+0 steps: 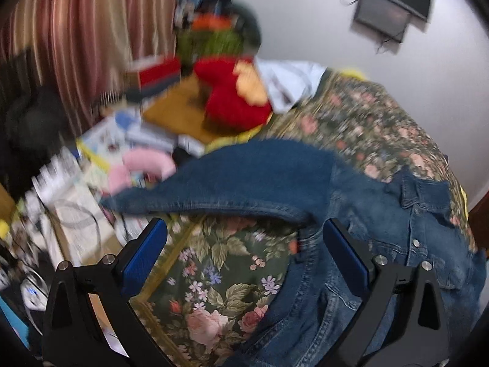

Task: Fold large clothes
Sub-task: 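Grasp the denim jacket's sleeve cuff with the left gripper, then lift the sleeve with the left gripper and fold it across the jacket back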

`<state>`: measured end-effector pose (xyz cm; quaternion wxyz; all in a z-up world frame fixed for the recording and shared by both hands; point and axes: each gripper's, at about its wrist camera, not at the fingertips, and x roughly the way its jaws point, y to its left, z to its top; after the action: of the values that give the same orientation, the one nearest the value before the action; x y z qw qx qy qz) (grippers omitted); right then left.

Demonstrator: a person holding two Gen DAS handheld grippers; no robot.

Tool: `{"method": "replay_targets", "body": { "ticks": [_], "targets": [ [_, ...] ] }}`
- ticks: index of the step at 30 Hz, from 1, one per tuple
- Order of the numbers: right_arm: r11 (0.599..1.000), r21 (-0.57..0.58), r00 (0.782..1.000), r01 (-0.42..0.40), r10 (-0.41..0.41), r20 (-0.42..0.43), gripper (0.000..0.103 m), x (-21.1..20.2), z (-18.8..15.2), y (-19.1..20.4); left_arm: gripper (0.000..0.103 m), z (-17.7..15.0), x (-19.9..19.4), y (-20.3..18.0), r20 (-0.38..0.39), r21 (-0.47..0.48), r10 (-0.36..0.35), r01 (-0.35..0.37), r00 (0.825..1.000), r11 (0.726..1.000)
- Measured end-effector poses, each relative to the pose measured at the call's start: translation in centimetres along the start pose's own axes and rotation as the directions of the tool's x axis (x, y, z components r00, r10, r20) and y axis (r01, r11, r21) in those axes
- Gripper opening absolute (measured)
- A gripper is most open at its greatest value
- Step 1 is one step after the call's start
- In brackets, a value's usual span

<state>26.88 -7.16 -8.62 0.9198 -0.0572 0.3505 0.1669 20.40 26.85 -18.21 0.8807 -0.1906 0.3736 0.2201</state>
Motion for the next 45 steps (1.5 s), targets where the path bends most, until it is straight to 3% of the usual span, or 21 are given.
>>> {"method": "replay_targets", "body": {
  "ticks": [4, 8, 10, 12, 14, 18, 21, 24, 27, 29, 32, 34, 38, 40, 43, 45],
  "targets": [
    [0.999, -0.045, 0.993, -0.003, -0.002, -0.116, 0.103, 6.5, -0.1, 0.3, 0.103, -0.1, 4.6, 2.1, -0.124, -0.137, -0.098, 0.081, 0.987, 0.987],
    [0.997, -0.049, 0.972, -0.054, 0.041, -0.231, 0.103, 11.0, -0.7, 0.1, 0.096, 0.3, 7.5, 3.5, -0.17, -0.267, -0.204, 0.155, 0.964, 0.951],
    [0.996, -0.032, 0.956, -0.082, 0.07, -0.284, 0.103, 12.6, -1.2, 0.0, 0.087, 0.5, 8.9, 4.2, -0.173, -0.333, -0.251, 0.184, 0.952, 0.925],
    [0.994, -0.009, 0.938, -0.106, 0.097, -0.333, 0.103, 14.0, -1.4, 0.0, 0.061, 0.8, 10.4, 4.7, -0.186, -0.397, -0.283, 0.192, 0.941, 0.898],
    [0.99, 0.025, 0.916, -0.137, 0.136, -0.378, 0.103, 15.3, -1.7, 0.0, 0.052, 1.4, 11.1, 5.3, -0.18, -0.423, -0.267, 0.171, 0.947, 0.89],
    [0.978, 0.091, 0.881, -0.188, 0.209, -0.424, 0.103, 16.2, -2.4, -0.2, 0.02, 3.6, 10.5, 4.4, -0.142, -0.32, -0.104, 0.054, 0.984, 0.946],
    [0.969, 0.135, 0.872, -0.205, 0.244, -0.425, 0.103, 16.0, -2.5, -0.7, 0.013, 5.5, 9.1, 1.7, -0.075, -0.162, 0.034, -0.046, 0.997, 0.986],
    [0.962, 0.172, 0.878, -0.211, 0.264, -0.4, 0.103, 14.9, -1.9, -1.5, 0.012, 6.9, 6.2, -2.7, 0.048, 0.018, 0.091, -0.092, 0.995, 0.996],
    [0.958, 0.19, 0.892, -0.216, 0.273, -0.36, 0.103, 13.0, -1.1, -2.4, 0.011, 7.1, 2.9, -8.0, 0.151, 0.183, 0.02, -0.048, 0.988, 0.982],
    [0.959, 0.193, 0.906, -0.209, 0.264, -0.33, 0.103, 11.5, -0.6, -3.2, 0.011, 6.4, 1.7, -10.9, 0.154, 0.261, -0.031, -0.01, 0.988, 0.965],
    [0.96, 0.196, 0.924, -0.201, 0.252, -0.287, 0.103, 9.0, -0.1, -4.3, 0.011, 4.8, 2.3, -14.8, 0.077, 0.326, -0.115, 0.084, 0.99, 0.942],
    [0.959, 0.201, 0.934, -0.201, 0.249, -0.257, 0.103, 7.1, 0.0, -5.1, 0.011, 2.8, 3.6, -16.7, -0.014, 0.344, -0.153, 0.148, 0.988, 0.927],
    [0.959, 0.208, 0.952, -0.194, 0.235, -0.196, 0.103, 3.0, -0.2, -7.2, 0.011, -1.5, 6.9, -18.7, -0.156, 0.36, -0.119, 0.168, 0.981, 0.918],
    [0.961, 0.206, 0.959, -0.184, 0.222, -0.178, 0.103, 1.5, -0.5, -8.0, 0.011, -3.6, 8.3, -18.6, -0.231, 0.355, -0.087, 0.168, 0.969, 0.92],
    [0.965, 0.204, 0.968, -0.166, 0.199, -0.155, 0.103, -0.6, -1.2, -9.3, 0.012, -5.8, 8.3, -17.2, -0.329, 0.29, -0.132, 0.233, 0.935, 0.928],
    [0.969, 0.2, 0.974, -0.146, 0.176, -0.145, 0.103, -1.7, -1.9, -10.1, 0.023, -7.1, 7.4, -16.0, -0.334, 0.245, -0.163, 0.252, 0.929, 0.936]
  ]
}}
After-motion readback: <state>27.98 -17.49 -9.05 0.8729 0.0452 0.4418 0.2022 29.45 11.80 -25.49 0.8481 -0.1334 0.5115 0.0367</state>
